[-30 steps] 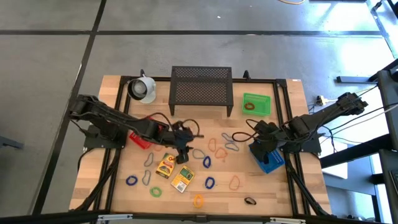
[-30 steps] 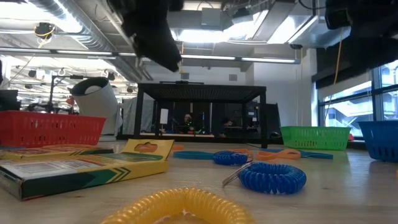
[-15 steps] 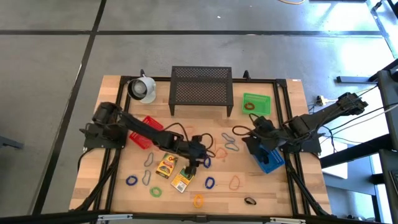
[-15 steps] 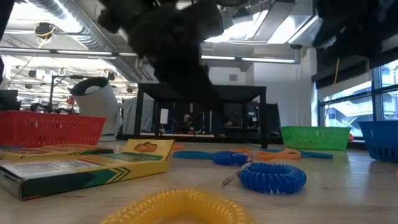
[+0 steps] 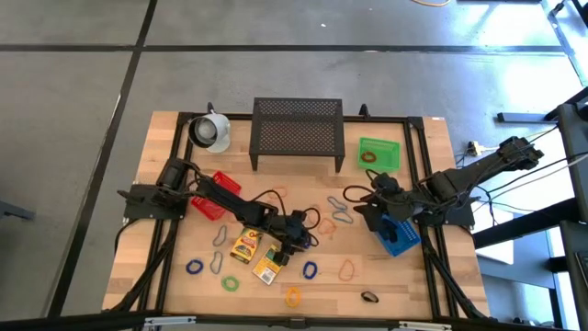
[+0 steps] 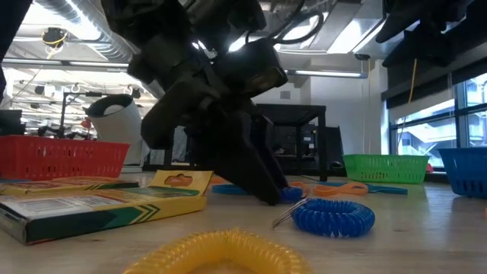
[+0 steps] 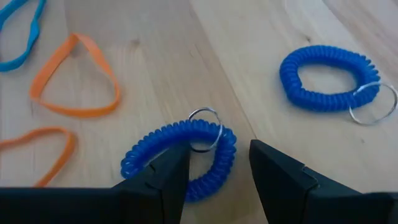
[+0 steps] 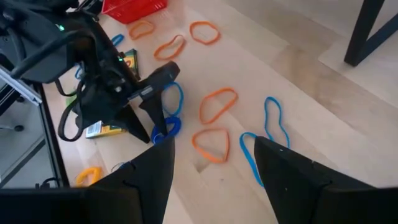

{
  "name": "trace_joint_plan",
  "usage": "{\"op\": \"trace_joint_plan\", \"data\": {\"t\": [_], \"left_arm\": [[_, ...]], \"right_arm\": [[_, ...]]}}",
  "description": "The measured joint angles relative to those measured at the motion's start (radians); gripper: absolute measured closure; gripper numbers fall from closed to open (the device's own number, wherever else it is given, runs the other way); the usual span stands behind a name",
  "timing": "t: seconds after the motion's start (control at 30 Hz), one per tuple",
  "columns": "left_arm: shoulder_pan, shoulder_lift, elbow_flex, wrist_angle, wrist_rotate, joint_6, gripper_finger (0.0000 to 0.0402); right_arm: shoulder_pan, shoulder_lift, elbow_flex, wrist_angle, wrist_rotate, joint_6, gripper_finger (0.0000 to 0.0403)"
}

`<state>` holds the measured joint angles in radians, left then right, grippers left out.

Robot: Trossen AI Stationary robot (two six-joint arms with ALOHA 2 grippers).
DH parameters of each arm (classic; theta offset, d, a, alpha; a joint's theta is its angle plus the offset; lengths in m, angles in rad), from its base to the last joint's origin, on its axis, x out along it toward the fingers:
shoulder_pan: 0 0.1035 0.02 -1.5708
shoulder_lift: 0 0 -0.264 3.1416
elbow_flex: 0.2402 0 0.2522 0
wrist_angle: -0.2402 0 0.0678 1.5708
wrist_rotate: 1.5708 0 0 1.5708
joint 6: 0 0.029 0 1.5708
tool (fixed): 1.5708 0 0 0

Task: Pick & Place Office Desk Supplies
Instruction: Put the spring keychain into the green bin

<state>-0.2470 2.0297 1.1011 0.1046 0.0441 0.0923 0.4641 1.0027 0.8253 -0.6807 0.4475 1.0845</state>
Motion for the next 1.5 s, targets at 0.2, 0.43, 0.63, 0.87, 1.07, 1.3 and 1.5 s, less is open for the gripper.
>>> {"op": "trace_joint_plan", "data": {"t": [0.2, 0.43, 0.63, 0.87, 1.07, 1.3, 1.5], "left_arm": [[0.009, -0.005, 0.005, -0.125, -0.050, -0.062, 0.0258], [0.022, -0.007, 0.001, -0.143, -0.045, -0.116, 0.0351], [0.024, -0.034, -0.010, -0.039, -0.044, -0.142, 0.0383], [0.052, -0.178, -0.007, 0.114, -0.018, -0.190, 0.0385], [0.090, -0.319, -0.005, 0.226, -0.010, -0.331, 0.0380], [0.125, -0.404, -0.006, 0.415, 0.114, -0.398, 0.0380], [0.125, -0.403, -0.004, 0.610, 0.108, -0.402, 0.0380]], "right_arm": [[0.000, 0.000, 0.000, -0.004, -0.002, -0.013, 0.0179], [0.000, 0.000, 0.000, -0.004, -0.002, -0.016, 0.0179], [0.000, 0.000, 0.000, -0.003, 0.013, -0.045, 0.0179], [0.000, 0.000, 0.000, 0.020, 0.090, -0.184, 0.0179], [0.000, 0.000, 0.000, 0.166, 0.093, -0.547, 0.0179], [-0.004, 0.000, 0.000, 0.515, -0.022, -1.034, 0.0179], [-0.057, 0.004, 0.000, 0.685, -0.105, -1.091, 0.0179]]}}
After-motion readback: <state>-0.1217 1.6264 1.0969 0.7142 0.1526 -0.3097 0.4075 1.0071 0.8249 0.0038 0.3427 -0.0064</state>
